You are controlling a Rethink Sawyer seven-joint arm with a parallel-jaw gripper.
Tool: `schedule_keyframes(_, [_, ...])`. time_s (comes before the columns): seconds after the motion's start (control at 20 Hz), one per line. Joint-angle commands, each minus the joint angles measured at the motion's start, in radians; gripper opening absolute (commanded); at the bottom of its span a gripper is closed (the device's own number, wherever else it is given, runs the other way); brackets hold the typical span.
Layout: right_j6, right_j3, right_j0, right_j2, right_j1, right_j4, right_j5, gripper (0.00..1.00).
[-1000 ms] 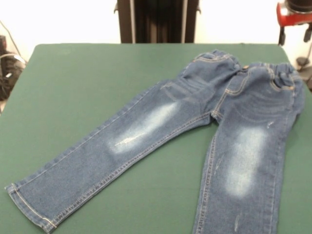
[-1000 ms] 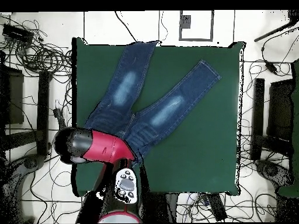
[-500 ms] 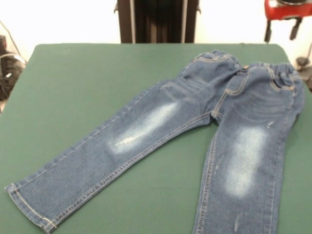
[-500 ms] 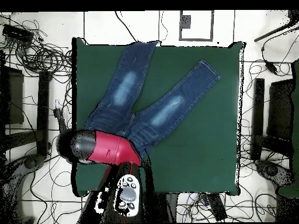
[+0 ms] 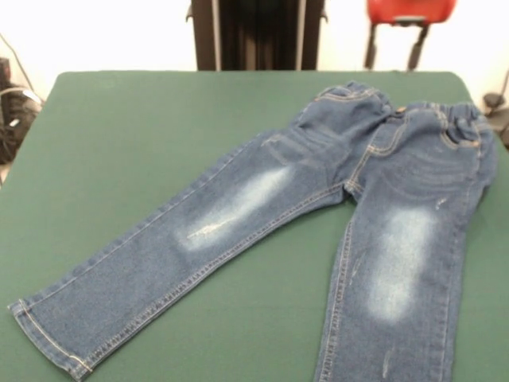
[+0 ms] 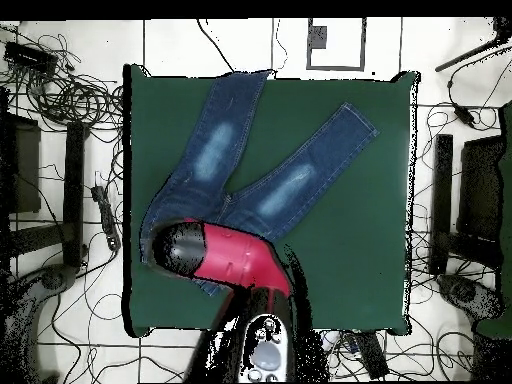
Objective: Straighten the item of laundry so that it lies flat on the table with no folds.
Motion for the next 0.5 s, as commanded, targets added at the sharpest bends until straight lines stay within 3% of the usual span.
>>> schedule_keyframes(0.05, [0.029, -0.007, -0.108, 0.085, 0.032, -0.090, -0.137, 1.00])
schedule_keyframes(0.3, [0.061, -0.126, -0.105, 0.096, 0.139, -0.121, -0.091, 1.00])
schedule_keyframes(0.5, [0.077, -0.152, -0.110, 0.105, 0.169, -0.145, -0.123, 1.00])
